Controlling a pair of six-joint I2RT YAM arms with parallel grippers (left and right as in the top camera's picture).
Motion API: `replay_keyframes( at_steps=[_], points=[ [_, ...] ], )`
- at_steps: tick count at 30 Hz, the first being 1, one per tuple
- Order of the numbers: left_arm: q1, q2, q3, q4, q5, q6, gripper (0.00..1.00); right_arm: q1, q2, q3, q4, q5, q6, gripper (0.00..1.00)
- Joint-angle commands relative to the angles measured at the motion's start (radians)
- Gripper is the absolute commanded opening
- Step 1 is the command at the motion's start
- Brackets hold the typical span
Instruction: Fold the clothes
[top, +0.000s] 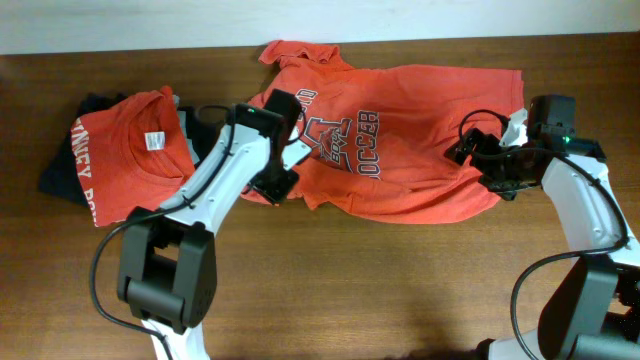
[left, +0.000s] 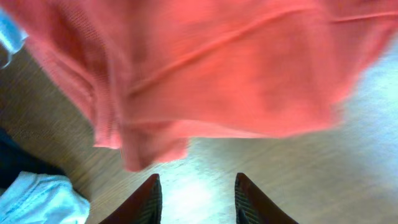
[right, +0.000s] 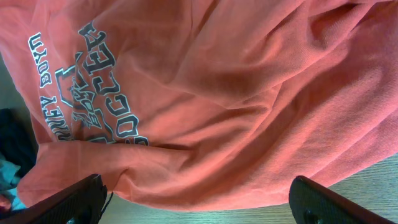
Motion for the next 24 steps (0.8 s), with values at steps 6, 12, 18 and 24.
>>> replay_keyframes(
  at_steps=[6,12,18,24],
  points=[
    [-0.148,-0.035,-0.085,0.093,0.019,0.069,0.36,0.001,-0.021,0.008,0.000,-0.008,-0.011,0.99],
    [-0.205,-0.031,-0.243,0.332,-0.046,0.098,0.41,0.001,-0.021,0.008,0.000,-0.008,-0.011,0.99],
    [-0.176,-0.018,-0.285,0.534,-0.097,0.099,0.55,0.001,-0.021,0.008,0.000,-0.008,-0.011,0.99],
    [-0.151,-0.017,-0.285,0.615,-0.097,0.099,0.44,0.001,-0.021,0.008,-0.001,-0.009,-0.011,0.98]
  ],
)
